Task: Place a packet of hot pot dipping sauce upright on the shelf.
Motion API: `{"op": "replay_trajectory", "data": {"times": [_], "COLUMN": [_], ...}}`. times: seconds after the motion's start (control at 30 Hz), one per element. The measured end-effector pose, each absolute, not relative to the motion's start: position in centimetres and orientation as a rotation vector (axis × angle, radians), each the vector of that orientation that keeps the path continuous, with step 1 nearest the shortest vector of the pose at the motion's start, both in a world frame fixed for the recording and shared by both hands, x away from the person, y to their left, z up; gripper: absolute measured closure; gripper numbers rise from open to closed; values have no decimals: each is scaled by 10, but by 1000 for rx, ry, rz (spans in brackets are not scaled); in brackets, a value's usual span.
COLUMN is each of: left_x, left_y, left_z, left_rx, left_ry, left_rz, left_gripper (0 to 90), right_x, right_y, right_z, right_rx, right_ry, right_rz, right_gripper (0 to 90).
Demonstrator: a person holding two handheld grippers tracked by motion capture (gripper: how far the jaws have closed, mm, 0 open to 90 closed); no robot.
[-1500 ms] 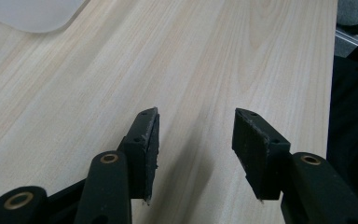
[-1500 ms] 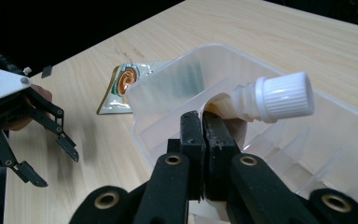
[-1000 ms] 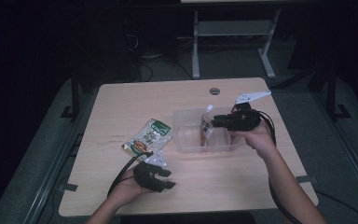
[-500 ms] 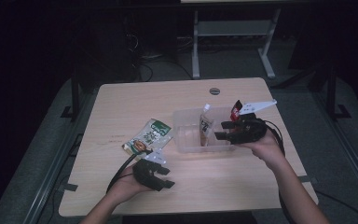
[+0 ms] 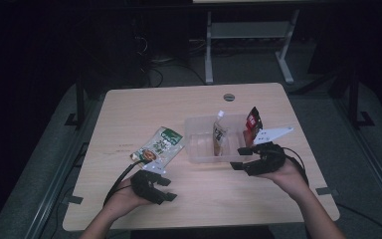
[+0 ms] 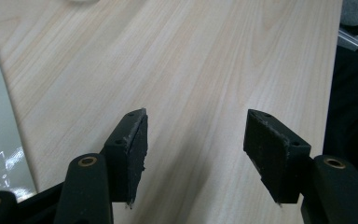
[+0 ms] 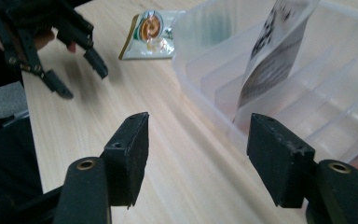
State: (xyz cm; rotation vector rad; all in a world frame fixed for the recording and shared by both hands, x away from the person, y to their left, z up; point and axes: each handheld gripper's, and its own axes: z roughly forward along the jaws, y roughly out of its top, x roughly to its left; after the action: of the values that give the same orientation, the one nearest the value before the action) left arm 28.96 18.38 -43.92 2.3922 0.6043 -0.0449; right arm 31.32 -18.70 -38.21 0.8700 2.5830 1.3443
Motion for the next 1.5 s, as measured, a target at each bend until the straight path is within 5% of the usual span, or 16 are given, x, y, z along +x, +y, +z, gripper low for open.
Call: {"op": "replay_trajectory", "data": {"times": [0.83,1.5], "left_x": [301,350], "left_y": [200,222], "left_z": [-427,-400], "left_rx": [2367,2317], "left_ry": [678,804], "left_rz": [19,173], "left_gripper": [399,398], "right_x": [265,267], "right_y": [-216,-217], "right_z": [-426,-430], "right_rx": [1004,1018], "right_ry": [2627,2629], "right_rz": [1162,1158], "right_gripper": [379,378]}}
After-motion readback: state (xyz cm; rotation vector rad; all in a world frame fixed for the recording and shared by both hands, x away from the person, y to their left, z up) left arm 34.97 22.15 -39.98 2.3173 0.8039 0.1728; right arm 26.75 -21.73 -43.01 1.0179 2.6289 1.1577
